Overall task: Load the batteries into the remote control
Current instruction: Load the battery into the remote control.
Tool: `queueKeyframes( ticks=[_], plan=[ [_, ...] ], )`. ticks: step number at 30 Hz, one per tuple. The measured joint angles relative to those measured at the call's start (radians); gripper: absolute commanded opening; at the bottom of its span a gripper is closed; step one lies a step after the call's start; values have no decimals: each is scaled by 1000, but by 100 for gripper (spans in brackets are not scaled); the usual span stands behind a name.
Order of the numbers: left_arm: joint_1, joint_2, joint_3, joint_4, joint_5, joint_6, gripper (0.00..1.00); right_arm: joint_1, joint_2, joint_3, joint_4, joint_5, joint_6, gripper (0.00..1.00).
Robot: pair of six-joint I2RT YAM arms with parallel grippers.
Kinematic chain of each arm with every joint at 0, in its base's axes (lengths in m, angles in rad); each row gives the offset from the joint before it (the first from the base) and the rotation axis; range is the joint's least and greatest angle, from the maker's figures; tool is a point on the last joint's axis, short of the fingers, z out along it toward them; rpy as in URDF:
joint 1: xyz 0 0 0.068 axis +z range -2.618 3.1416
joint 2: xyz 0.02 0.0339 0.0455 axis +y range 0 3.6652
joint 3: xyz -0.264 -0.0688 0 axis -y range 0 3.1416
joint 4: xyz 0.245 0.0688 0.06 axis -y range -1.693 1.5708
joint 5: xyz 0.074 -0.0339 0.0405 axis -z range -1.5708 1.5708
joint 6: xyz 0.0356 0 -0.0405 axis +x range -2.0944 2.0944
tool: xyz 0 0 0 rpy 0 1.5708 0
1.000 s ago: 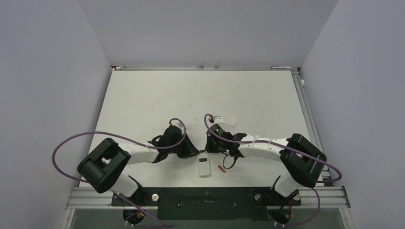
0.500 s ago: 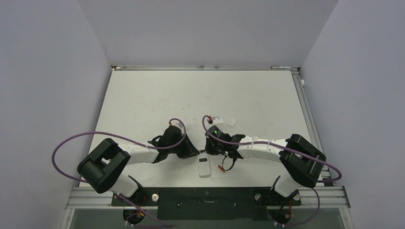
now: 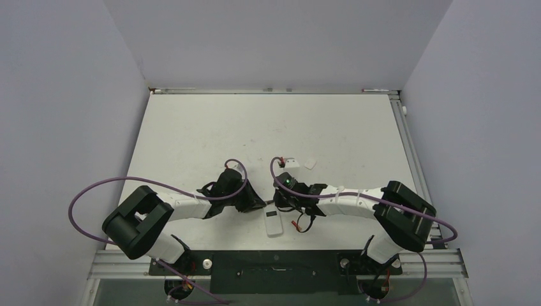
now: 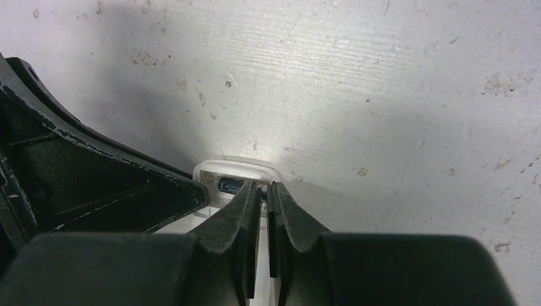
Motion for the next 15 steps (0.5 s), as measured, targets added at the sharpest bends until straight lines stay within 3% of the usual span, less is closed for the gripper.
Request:
queueKeyframes(
  ticks=[13, 15],
  plan=[
    [0, 0, -2, 4, 0, -1, 17, 32, -12, -42, 59, 64, 31, 8],
    [0, 0, -2, 4, 0, -1, 11, 35, -13, -45, 64, 71, 34, 9]
  ],
)
